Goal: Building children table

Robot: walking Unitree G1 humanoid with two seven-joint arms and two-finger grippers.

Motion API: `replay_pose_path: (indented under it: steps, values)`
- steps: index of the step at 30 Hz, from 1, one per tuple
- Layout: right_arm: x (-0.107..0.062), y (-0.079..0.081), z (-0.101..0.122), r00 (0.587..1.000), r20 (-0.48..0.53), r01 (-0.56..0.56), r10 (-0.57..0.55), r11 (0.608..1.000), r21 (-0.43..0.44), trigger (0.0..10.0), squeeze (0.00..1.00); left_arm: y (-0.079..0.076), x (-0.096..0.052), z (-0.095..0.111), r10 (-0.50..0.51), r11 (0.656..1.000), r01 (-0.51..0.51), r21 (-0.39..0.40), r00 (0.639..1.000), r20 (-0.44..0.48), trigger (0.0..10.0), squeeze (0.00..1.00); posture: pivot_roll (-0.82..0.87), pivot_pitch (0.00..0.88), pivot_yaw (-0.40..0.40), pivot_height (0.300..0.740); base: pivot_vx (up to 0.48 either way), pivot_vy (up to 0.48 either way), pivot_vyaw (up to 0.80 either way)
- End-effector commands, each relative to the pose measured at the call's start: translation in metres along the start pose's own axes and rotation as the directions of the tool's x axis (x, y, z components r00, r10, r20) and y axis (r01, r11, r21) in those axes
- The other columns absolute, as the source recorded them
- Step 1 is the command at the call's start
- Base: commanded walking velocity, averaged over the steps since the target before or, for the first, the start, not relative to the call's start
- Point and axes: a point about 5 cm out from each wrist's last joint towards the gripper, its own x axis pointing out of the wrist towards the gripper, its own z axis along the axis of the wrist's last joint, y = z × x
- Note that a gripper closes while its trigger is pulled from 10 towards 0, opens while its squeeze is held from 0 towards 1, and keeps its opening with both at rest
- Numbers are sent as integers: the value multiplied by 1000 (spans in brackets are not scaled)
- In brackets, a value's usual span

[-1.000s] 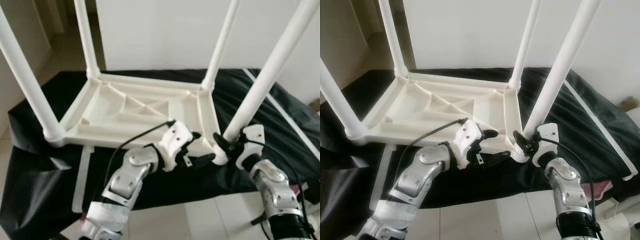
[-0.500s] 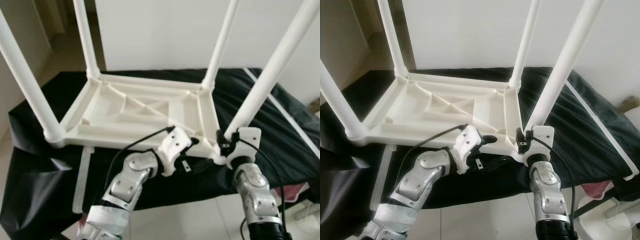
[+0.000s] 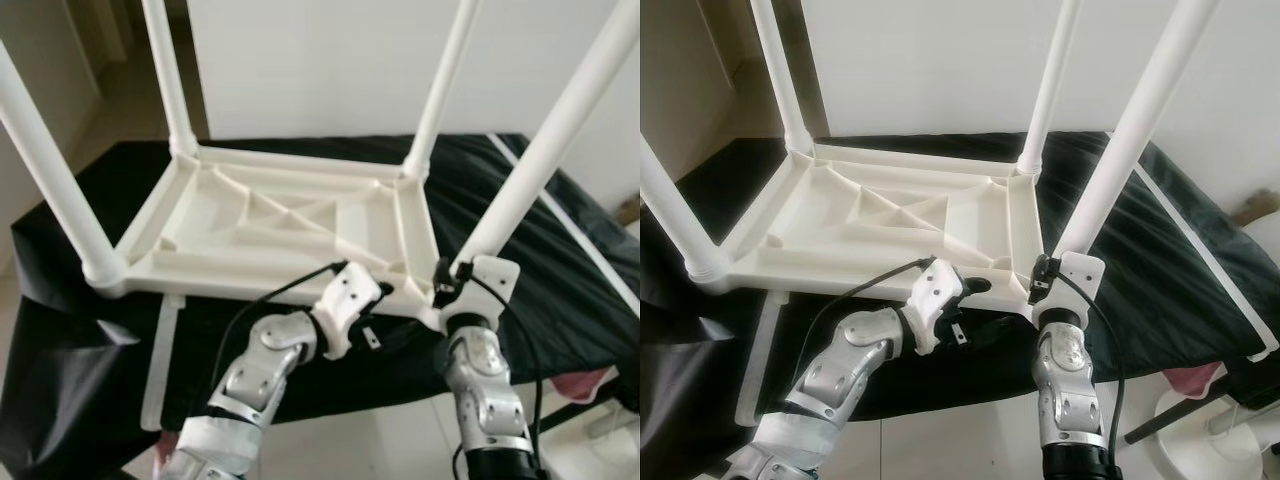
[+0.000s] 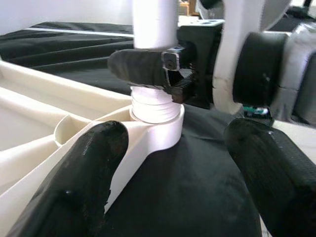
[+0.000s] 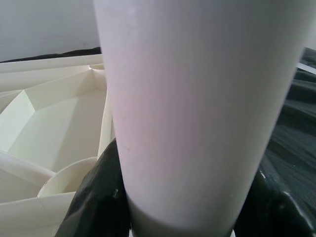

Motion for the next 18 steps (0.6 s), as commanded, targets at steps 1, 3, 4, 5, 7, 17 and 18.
replay_pose_path:
  steps: [1,3,4,5,7,17,18]
  values:
    - [-3,-12,-14,996,-74,43,-41,999,25,10000,0,8,2,-4,128,992,-128,21,992,-19,10000,0,-5,0,-23,740,0,0,0]
    - [-3,-10,-13,997,-70,32,-30,999,33,10000,0,9,2,-4,135,991,-134,25,991,-19,10000,0,-5,0,-23,740,0,0,0]
    - [-3,-10,-13,997,-70,32,-30,999,33,10000,0,9,2,-4,135,991,-134,25,991,-19,10000,0,-5,0,-23,740,0,0,0]
    - [-2,-9,-12,998,-63,20,-18,999,33,10000,0,10,2,-4,137,990,-136,26,990,-19,10000,0,-2,0,-25,740,0,0,0]
    - [-1,-9,-10,999,-50,-1,3,1000,24,10000,0,10,3,-3,137,990,-137,26,990,-14,10000,0,0,0,-26,740,0,0,0]
    - [6,-16,2,984,-6,-177,177,984,-7,10000,1000,16,1,-2,174,984,-173,47,985,-5,10000,0,29,0,-43,740,0,0,0]
    - [7,-18,4,980,1,-198,198,980,-16,10000,1000,16,1,-1,176,983,-175,45,984,-1,10000,0,30,0,-46,740,0,0,0]
